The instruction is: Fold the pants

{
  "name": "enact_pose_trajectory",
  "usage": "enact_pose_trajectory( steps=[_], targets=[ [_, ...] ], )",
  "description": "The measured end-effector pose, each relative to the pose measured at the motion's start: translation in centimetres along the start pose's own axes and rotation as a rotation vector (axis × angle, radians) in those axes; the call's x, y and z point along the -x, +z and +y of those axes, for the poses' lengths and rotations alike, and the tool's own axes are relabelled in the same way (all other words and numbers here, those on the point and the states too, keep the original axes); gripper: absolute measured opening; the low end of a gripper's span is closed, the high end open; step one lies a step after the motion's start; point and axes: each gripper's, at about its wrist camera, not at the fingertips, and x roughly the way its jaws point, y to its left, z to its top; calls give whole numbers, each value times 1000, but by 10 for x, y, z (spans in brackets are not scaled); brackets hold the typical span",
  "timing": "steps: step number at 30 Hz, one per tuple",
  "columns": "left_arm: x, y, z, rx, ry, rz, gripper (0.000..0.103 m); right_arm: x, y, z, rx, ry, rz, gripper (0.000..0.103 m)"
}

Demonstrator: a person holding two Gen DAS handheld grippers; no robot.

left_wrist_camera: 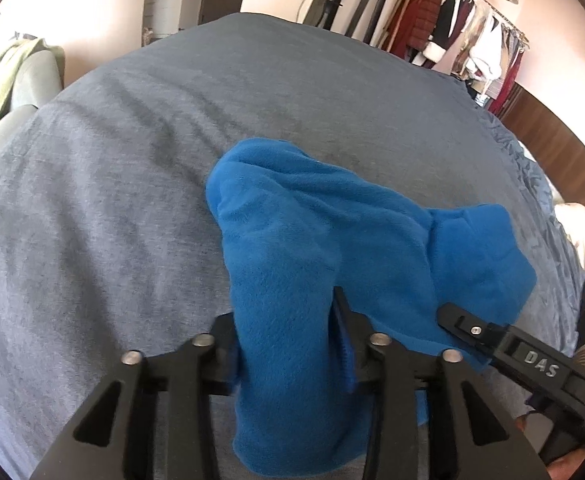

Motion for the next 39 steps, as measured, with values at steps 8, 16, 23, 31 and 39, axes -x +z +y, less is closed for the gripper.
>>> enact_pose_trajectory(
  steps=[8,16,23,31,39],
  targets=[
    [24,-6,-14,-82,109,-61,57,22,-6,-18,-23,-50,-26,64],
    [62,-18,-29,-21,124,-106,62,84,-10,-21,80,-178,-171,66],
    [125,-40,-79,-142,116,-269,81,144,-14,-19,206,-211,-264,74],
    [176,-74,-118,-184,97,-391,96,217,-32,-45,294,-283,-374,78],
    [210,-105,-144,-222,81,-413,101,265,-62,-62,329,-295,-420,78]
  ],
)
